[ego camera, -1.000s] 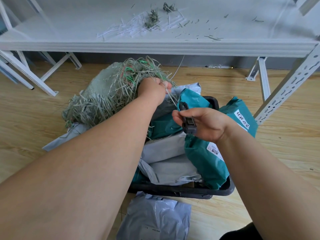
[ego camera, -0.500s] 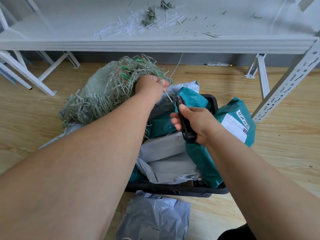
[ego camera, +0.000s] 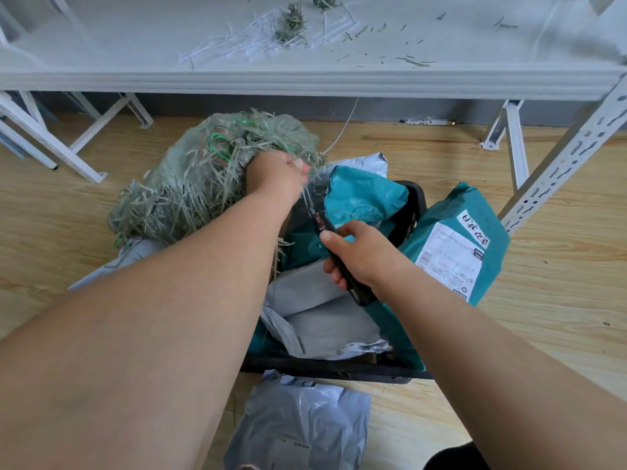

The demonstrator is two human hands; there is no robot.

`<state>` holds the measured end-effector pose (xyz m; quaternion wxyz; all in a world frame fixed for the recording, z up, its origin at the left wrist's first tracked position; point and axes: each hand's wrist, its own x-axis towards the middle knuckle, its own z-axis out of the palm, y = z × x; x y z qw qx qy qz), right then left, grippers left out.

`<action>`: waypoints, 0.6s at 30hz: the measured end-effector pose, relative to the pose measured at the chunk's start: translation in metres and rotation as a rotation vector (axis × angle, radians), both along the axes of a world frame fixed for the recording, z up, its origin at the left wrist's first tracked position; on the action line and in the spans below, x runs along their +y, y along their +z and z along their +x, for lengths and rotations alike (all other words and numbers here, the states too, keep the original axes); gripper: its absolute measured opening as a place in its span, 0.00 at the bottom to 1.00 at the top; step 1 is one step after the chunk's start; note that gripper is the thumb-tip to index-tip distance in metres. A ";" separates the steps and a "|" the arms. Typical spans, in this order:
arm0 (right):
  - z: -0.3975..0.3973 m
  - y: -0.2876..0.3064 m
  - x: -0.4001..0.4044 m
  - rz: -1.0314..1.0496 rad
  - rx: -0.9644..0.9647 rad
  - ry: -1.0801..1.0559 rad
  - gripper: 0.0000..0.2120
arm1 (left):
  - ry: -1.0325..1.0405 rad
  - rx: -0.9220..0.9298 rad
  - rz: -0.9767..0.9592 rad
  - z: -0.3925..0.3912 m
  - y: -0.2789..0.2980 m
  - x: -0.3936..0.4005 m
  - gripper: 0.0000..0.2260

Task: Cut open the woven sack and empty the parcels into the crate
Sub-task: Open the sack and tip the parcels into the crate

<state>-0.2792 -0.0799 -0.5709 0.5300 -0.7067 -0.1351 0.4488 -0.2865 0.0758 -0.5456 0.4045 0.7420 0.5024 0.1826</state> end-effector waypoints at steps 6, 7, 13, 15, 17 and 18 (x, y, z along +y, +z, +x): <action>-0.020 -0.008 -0.001 -0.098 0.000 0.215 0.17 | 0.082 -0.050 0.089 -0.002 0.012 0.010 0.11; -0.022 -0.008 0.001 -0.083 0.006 0.191 0.16 | 0.064 -0.047 0.107 -0.002 0.019 0.013 0.12; 0.017 0.013 -0.017 -0.102 -0.577 -0.301 0.17 | -0.073 0.143 0.063 -0.015 0.003 0.012 0.10; 0.044 0.017 -0.039 -0.336 -0.773 -0.371 0.23 | -0.108 0.171 0.092 -0.014 -0.008 0.001 0.10; 0.064 0.010 -0.058 -0.590 -0.782 -0.294 0.29 | -0.107 0.143 0.097 -0.007 -0.014 -0.007 0.10; 0.068 0.002 -0.064 -0.667 -0.710 -0.237 0.32 | -0.109 0.129 0.099 -0.003 -0.016 -0.012 0.10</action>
